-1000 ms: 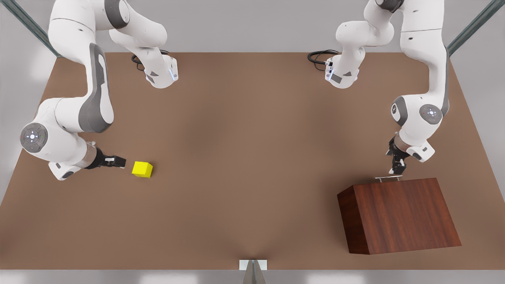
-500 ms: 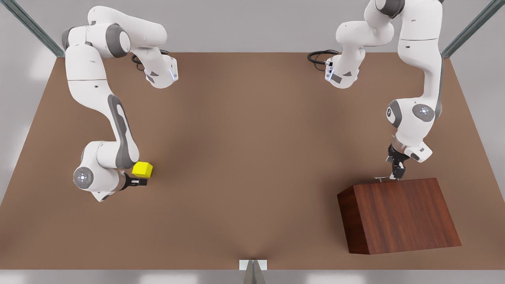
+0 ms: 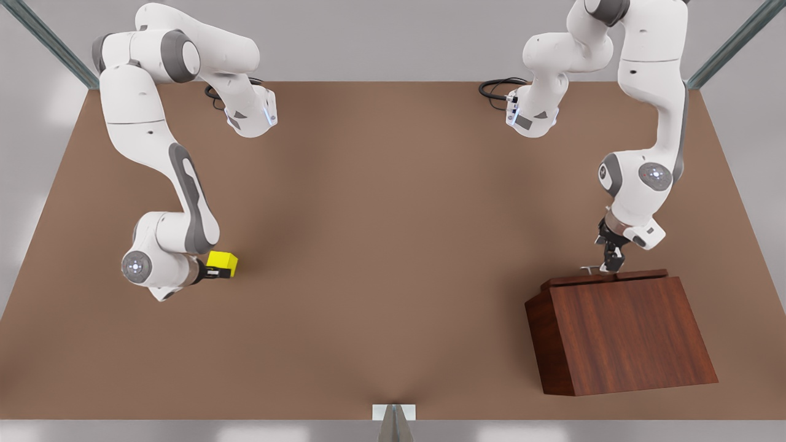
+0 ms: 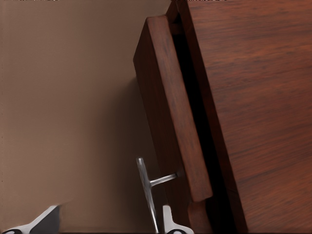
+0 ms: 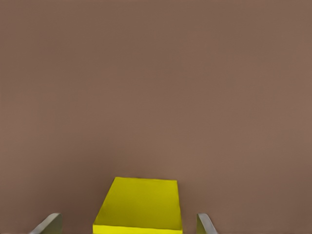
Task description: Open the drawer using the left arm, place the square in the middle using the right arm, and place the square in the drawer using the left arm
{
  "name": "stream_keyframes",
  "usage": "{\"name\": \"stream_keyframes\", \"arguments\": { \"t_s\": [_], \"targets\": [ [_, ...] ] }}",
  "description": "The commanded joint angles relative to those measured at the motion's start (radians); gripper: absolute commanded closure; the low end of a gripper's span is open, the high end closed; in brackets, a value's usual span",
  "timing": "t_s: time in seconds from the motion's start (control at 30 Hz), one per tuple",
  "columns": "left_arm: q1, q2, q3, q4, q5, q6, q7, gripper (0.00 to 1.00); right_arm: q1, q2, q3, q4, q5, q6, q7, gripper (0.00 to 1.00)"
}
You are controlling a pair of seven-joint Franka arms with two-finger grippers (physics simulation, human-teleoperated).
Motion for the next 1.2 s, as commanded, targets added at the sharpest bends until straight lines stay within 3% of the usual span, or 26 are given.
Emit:
{"name": "stream_keyframes", "arguments": {
  "t_s": [0.0,0.57,0.63,0.7,1.17],
  "targets": [
    [0.000,-0.003,0.000,0.001,-0.001,-0.005,0.000,0.00,0.000,0.000,0.000,-0.002,0.000,0.000,0.000,0.00],
    [0.000,-0.070,-0.002,-0.010,-0.001,-0.191,-0.003,0.00,0.005,0.006,-0.015,-0.092,-0.025,0.094,0.006,0.00],
    [0.000,-0.078,-0.002,-0.010,-0.001,-0.209,-0.003,0.00,0.005,0.009,-0.015,-0.092,-0.026,0.095,0.006,0.17],
    [0.000,-0.078,-0.002,-0.010,-0.001,-0.221,-0.003,0.00,0.005,0.011,-0.015,-0.089,-0.026,0.095,0.006,0.52],
    [-0.006,-0.105,-0.003,-0.033,-0.006,-0.284,-0.017,0.00,0.017,-0.023,0.003,-0.045,-0.018,0.014,0.112,0.52]
  ]
}}
